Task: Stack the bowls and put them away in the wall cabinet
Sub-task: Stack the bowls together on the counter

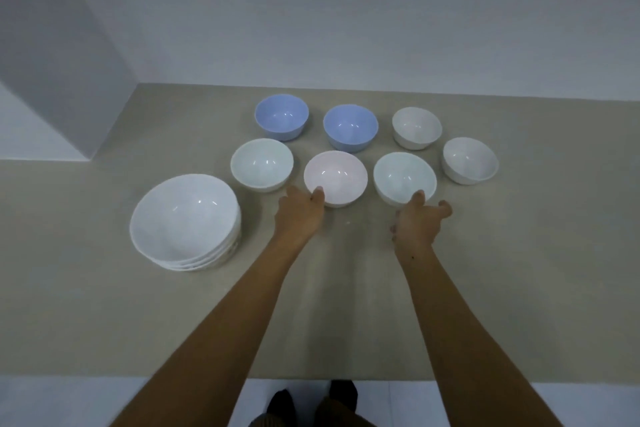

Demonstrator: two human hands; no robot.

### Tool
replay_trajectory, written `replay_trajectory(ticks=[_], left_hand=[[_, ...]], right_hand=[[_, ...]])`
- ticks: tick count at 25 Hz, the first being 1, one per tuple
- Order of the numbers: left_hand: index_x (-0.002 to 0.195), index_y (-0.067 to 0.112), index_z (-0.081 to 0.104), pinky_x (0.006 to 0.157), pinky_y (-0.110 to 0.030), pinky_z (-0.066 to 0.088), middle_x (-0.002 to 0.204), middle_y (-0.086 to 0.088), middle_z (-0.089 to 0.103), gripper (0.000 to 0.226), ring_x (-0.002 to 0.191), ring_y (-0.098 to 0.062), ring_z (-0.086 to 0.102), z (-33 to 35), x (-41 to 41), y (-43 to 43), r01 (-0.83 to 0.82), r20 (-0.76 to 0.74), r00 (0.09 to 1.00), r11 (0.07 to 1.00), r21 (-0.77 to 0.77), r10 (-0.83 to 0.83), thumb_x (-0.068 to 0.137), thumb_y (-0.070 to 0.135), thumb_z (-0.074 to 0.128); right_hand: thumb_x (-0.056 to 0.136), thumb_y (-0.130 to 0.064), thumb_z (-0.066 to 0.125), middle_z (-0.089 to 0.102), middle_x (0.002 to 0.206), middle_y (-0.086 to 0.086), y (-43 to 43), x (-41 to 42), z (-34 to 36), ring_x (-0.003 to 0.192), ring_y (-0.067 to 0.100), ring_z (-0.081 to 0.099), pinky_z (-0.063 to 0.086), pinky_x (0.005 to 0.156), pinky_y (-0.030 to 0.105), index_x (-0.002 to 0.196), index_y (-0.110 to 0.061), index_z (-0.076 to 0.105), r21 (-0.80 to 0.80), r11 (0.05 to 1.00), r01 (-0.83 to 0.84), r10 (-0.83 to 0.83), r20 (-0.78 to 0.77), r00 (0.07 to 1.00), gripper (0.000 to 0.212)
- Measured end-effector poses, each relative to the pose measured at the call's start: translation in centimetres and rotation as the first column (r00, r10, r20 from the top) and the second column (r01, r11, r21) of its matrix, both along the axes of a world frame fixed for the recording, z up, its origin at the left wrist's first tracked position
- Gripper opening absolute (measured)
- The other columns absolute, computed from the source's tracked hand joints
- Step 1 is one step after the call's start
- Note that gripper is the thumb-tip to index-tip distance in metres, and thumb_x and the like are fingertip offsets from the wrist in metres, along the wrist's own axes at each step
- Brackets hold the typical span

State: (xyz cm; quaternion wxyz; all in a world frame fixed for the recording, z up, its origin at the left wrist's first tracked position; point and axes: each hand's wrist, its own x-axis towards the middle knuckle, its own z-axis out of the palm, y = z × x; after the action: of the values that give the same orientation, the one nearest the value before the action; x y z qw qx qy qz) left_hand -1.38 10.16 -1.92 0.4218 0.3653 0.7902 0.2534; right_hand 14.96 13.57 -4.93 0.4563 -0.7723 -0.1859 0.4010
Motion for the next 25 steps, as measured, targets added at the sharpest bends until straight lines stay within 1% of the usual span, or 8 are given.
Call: replay_trajectory(ticks=[3, 7, 10, 13, 16, 18, 20, 25], left_hand=[[0.142, 0.003, 0.035, 0.092, -0.053, 0.054, 0.143, -0.022, 0.042, 0.058, 0.111, -0.046, 0.059, -0.8, 0.9, 1.3, -0.125, 0.086, 0.989, 0.992, 0.029, 0.122, 0.095, 0.035, 0.046], [0.137, 0.006, 0.041, 0.072, -0.046, 0.060, 0.129, -0.021, 0.055, 0.044, 0.085, -0.045, 0.068, -1.3, 1.8, 2.3, -0.198, 0.130, 0.975, 0.974, 0.114, 0.182, 0.093, 0.012, 0.041], [0.130, 0.010, 0.048, 0.065, -0.040, 0.060, 0.126, -0.016, 0.060, 0.042, 0.087, -0.039, 0.068, -1.6, 1.9, 2.2, -0.254, 0.167, 0.959, 0.957, 0.142, 0.230, 0.089, 0.005, 0.037], [0.115, 0.017, 0.052, 0.042, -0.023, 0.051, 0.117, -0.013, 0.063, 0.031, 0.062, -0.026, 0.067, -1.9, 1.4, 1.4, -0.271, 0.203, 0.950, 0.951, 0.150, 0.239, 0.089, 0.008, 0.039], [0.106, 0.019, 0.053, 0.049, -0.032, 0.057, 0.106, -0.022, 0.067, 0.019, 0.054, -0.031, 0.066, -2.0, 1.2, 0.8, -0.339, 0.339, 0.898, 0.932, 0.125, 0.281, 0.099, 0.029, 0.038], [0.097, 0.020, 0.060, 0.051, -0.033, 0.059, 0.091, -0.022, 0.071, 0.044, 0.055, -0.033, 0.067, -1.7, 1.1, 0.7, -0.384, 0.419, 0.851, 0.919, 0.090, 0.315, 0.099, 0.052, 0.030], [0.095, 0.023, 0.065, 0.057, -0.037, 0.060, 0.086, -0.015, 0.072, 0.052, 0.061, -0.034, 0.069, -1.3, 1.0, 0.8, -0.378, 0.448, 0.840, 0.922, 0.081, 0.305, 0.096, 0.060, 0.028], [0.111, 0.012, 0.056, 0.063, -0.042, 0.059, 0.100, -0.017, 0.068, 0.023, 0.064, -0.038, 0.069, -1.3, 0.6, 0.3, -0.204, 0.301, 0.941, 0.969, 0.142, 0.154, 0.095, 0.017, 0.040]], right_hand=[[0.086, -0.037, 0.045, 0.061, 0.119, 0.024, 1.2, 1.2, -0.5, 0.088, 0.032, 0.060, 0.049, 0.078, 0.046, 0.136, -0.019, 0.030, -0.015, 0.994, -0.104, 0.103, -0.016, 0.995, 0.055], [0.081, -0.020, 0.047, 0.064, 0.110, 0.010, 1.3, 2.0, -0.7, 0.091, 0.036, 0.066, 0.057, 0.080, 0.050, 0.120, -0.017, 0.049, 0.029, 0.993, -0.113, 0.112, 0.025, 0.993, 0.039], [0.084, -0.015, 0.045, 0.067, 0.108, 0.017, 1.6, 2.4, -0.5, 0.077, 0.027, 0.064, 0.054, 0.055, 0.031, 0.117, -0.014, 0.055, 0.128, 0.982, -0.140, 0.143, -0.014, 0.990, 0.034], [0.085, -0.011, 0.045, 0.067, 0.097, 0.021, 2.3, 1.9, 0.9, 0.058, 0.015, 0.054, 0.039, 0.040, 0.016, 0.106, -0.013, 0.060, 0.245, 0.918, -0.313, 0.311, 0.049, 0.949, 0.026], [0.083, -0.008, 0.045, 0.066, 0.086, 0.008, 2.4, 0.4, 2.3, 0.069, 0.023, 0.060, 0.050, 0.048, 0.022, 0.098, -0.015, 0.062, 0.209, 0.769, -0.605, 0.550, 0.267, 0.791, 0.023], [0.084, -0.011, 0.044, 0.067, 0.093, 0.010, 2.3, -0.7, 2.4, 0.085, 0.031, 0.062, 0.052, 0.066, 0.034, 0.105, -0.014, 0.063, 0.035, 0.688, -0.725, 0.647, 0.425, 0.634, 0.028], [0.086, -0.015, 0.043, 0.066, 0.105, 0.013, 2.2, -1.6, 2.2, 0.095, 0.035, 0.059, 0.044, 0.073, 0.034, 0.114, -0.015, 0.061, -0.176, 0.647, -0.742, 0.694, 0.540, 0.477, 0.033], [0.093, -0.023, 0.039, 0.063, 0.112, 0.014, 2.3, -2.6, 2.5, 0.100, 0.036, 0.058, 0.036, 0.071, 0.033, 0.114, -0.013, 0.058, -0.394, 0.601, -0.696, 0.738, 0.607, 0.293, 0.030]])
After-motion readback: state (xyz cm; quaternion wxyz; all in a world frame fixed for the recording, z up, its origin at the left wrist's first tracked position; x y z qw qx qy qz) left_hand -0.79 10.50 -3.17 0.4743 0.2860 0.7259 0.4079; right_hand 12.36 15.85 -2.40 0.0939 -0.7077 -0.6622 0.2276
